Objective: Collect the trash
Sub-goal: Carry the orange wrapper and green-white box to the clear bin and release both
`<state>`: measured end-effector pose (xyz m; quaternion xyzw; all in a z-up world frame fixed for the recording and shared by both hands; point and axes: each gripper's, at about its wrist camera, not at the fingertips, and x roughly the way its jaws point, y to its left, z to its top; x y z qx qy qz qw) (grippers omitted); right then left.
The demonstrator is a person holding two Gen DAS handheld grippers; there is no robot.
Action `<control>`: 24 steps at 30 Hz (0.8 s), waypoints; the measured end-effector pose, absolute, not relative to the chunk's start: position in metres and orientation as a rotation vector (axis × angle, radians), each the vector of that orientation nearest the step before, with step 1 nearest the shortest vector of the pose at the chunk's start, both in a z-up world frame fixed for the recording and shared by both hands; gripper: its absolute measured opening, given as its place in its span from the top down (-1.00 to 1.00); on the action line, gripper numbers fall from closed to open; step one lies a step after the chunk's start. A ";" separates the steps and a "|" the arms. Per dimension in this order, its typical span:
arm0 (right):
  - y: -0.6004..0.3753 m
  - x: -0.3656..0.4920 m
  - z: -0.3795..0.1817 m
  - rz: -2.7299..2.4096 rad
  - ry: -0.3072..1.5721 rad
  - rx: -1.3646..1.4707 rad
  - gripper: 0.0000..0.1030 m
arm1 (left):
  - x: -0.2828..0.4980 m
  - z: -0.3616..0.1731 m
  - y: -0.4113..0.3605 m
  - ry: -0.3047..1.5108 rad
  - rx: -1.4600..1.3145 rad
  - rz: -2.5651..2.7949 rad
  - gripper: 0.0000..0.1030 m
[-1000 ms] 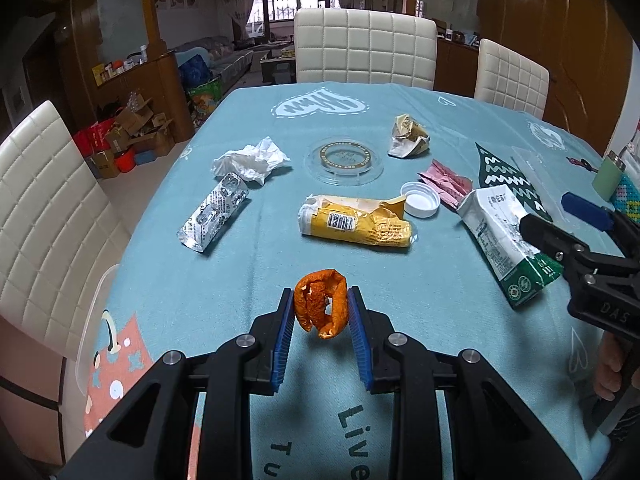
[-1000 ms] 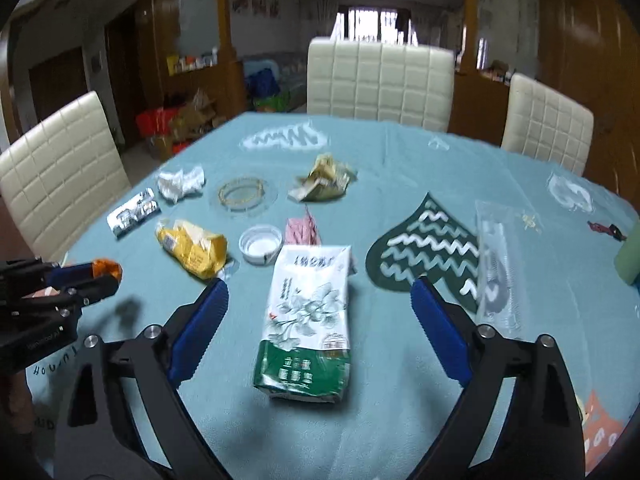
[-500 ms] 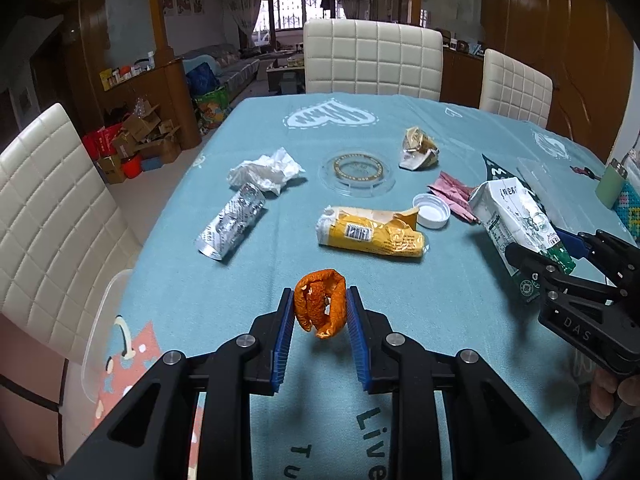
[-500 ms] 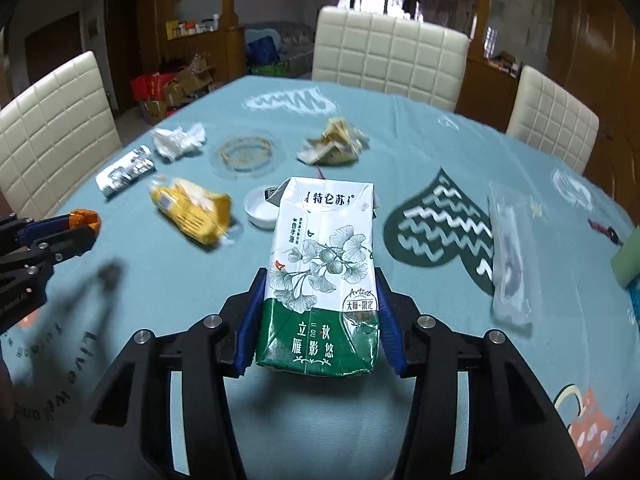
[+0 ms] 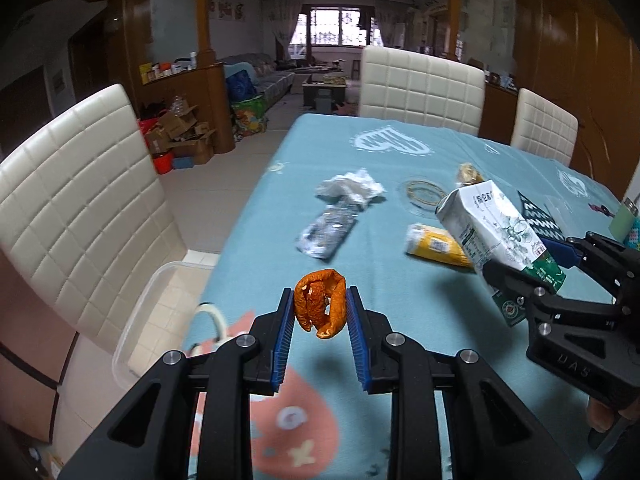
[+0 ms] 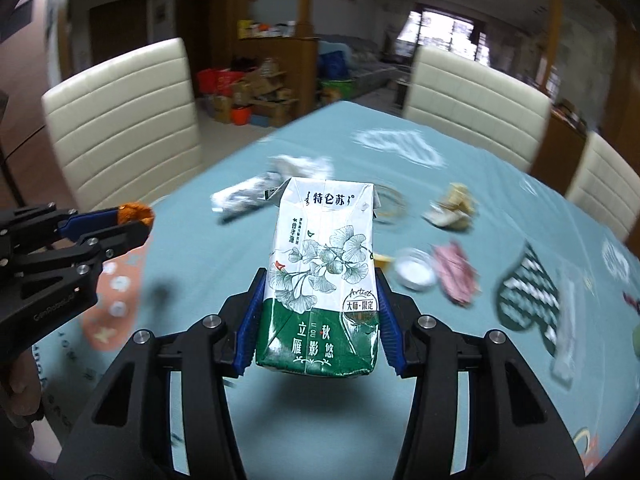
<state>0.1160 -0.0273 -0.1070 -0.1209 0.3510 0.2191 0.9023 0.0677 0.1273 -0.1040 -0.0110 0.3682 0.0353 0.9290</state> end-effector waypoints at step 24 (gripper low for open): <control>0.127 0.122 -0.108 0.660 0.698 -0.357 0.00 | 0.055 -0.128 0.256 0.755 -0.079 0.335 -0.56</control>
